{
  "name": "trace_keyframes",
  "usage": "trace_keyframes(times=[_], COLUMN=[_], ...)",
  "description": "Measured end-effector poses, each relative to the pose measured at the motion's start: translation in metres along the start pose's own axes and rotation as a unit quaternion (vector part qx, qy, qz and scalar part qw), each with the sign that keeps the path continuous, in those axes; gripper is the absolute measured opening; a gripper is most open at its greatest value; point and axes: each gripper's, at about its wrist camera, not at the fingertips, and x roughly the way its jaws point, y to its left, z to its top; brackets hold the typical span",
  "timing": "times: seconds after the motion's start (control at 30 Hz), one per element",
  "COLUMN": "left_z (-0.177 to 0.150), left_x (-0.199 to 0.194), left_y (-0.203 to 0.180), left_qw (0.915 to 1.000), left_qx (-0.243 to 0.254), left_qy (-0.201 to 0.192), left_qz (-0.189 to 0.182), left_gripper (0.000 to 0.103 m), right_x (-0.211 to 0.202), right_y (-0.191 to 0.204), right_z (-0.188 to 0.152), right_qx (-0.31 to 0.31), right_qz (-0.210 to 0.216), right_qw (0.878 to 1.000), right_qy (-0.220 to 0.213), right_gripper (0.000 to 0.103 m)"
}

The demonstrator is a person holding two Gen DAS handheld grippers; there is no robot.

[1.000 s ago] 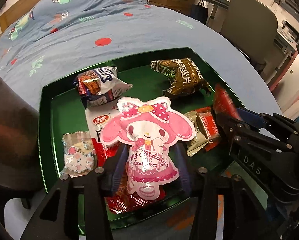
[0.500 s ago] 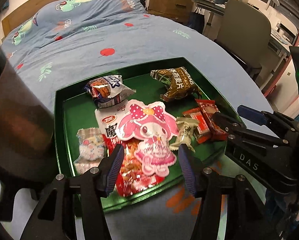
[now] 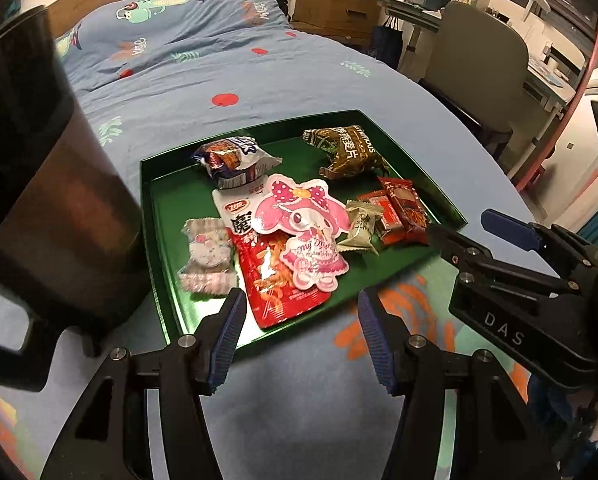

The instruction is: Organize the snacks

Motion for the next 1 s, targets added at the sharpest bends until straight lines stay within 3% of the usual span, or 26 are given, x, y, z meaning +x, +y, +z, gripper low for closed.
trace_keyframes(times=[0.6, 1.0], left_z=[-0.029, -0.054], left_x=[-0.041, -0.055], left_y=[0.018, 0.025], left_qw=[0.9997, 0.9988], left_qx=[0.004, -0.015], left_qy=[-0.023, -0.045], left_qz=[0.000, 0.011], left_gripper=[0.058, 0.059], right_x=[-0.041, -0.070], right_y=[0.025, 0.031], right_z=[-0.024, -0.037], right_qx=[0.007, -0.006], right_qz=[0.001, 0.005], right_qw=[1.000, 0.998], right_qy=[-0.019, -0.058], right_gripper=[0.103, 0.103])
